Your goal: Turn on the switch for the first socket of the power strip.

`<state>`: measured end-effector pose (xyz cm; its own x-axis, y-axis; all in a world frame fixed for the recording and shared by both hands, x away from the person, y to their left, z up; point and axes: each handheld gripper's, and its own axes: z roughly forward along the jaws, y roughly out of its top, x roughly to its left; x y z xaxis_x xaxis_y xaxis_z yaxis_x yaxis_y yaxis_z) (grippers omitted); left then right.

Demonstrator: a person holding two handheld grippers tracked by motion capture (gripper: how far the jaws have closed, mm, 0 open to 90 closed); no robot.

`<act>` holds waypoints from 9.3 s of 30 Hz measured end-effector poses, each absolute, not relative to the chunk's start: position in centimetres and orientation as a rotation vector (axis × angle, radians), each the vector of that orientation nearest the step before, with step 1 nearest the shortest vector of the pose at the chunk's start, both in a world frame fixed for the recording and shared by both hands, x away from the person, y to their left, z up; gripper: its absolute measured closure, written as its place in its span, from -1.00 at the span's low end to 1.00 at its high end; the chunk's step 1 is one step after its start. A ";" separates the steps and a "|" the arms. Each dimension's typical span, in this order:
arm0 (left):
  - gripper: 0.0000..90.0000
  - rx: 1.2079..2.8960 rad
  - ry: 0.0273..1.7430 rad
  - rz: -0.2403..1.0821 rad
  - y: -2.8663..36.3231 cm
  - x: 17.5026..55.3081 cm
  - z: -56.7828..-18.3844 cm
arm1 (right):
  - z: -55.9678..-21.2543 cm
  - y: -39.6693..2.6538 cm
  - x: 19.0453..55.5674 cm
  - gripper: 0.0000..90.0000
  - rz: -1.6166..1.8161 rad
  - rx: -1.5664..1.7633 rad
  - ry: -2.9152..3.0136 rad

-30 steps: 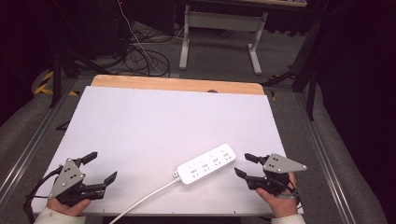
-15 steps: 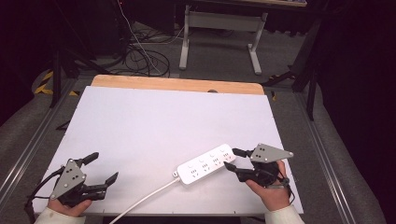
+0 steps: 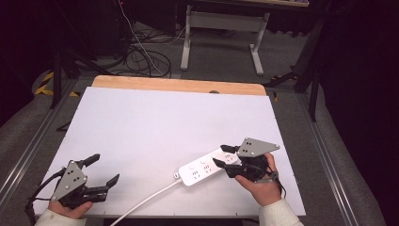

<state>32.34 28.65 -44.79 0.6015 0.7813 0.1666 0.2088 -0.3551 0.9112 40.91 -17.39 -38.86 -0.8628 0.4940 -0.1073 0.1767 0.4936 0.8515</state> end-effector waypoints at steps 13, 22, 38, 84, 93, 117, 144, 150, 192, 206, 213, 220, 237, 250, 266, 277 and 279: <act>-0.68 1.879 0.781 0.752 28.7 32.3 -44.8 | -38.5 -14.3 41.8 0.11 1.292 0.491 2.450; -0.68 1.881 0.785 0.746 28.6 32.3 -44.8 | -38.6 -12.6 42.5 0.13 1.284 0.468 2.486; -0.68 1.884 0.786 0.747 28.7 32.5 -44.9 | -39.2 -9.8 44.0 0.20 1.276 0.451 2.572; -0.65 1.892 0.812 0.744 28.6 32.6 -45.0 | -43.2 -6.4 45.7 1.00 0.737 0.509 2.891; -0.65 1.893 0.810 0.745 28.6 32.6 -45.0 | -43.3 -6.4 45.6 1.00 0.715 0.510 2.892; -0.65 1.892 0.810 0.744 28.6 32.6 -44.9 | -43.5 -6.5 45.7 1.00 0.711 0.540 2.902; -0.65 1.894 0.809 0.741 28.5 32.6 -45.0 | -43.8 -6.6 45.8 1.00 0.720 0.543 2.907; -0.65 1.893 0.810 0.743 28.6 32.6 -45.0 | -43.3 -6.9 45.5 1.00 0.738 0.515 2.888; -0.65 1.887 0.815 0.739 28.6 32.6 -44.9 | -37.6 -10.0 43.4 0.19 1.145 0.465 2.607; -0.65 1.885 0.817 0.732 28.6 32.6 -44.9 | -36.9 -13.9 42.0 -0.44 1.268 0.614 2.426; -0.65 1.882 0.819 0.729 28.7 32.6 -44.9 | -37.3 -16.5 41.5 -0.58 1.351 0.661 2.345; -0.65 1.881 0.818 0.728 28.6 32.5 -44.8 | -38.3 -18.9 41.1 -0.64 1.378 0.702 2.314; -0.65 1.873 0.823 0.728 28.6 32.4 -44.8 | -42.7 -23.7 40.6 -0.76 1.430 0.837 2.264; -0.69 1.867 0.820 0.739 28.8 32.6 -44.9 | -45.6 -24.6 40.1 -0.78 1.381 0.841 2.272; -0.70 1.866 0.829 0.720 29.0 32.8 -45.1 | -48.1 -24.4 40.1 -0.79 1.380 0.868 2.350; -0.70 1.865 0.828 0.740 28.9 32.8 -45.1 | -47.5 -24.9 39.7 -0.77 1.410 0.833 2.294; -0.70 1.865 0.826 0.744 28.9 32.7 -45.1 | -47.4 -24.9 39.6 -0.73 1.393 0.833 2.294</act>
<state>32.75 28.88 -45.09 0.5898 0.7942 0.1463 0.2288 -0.3380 0.9129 39.63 -24.95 -47.42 -0.7746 0.6321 0.0201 0.3092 0.3508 0.8839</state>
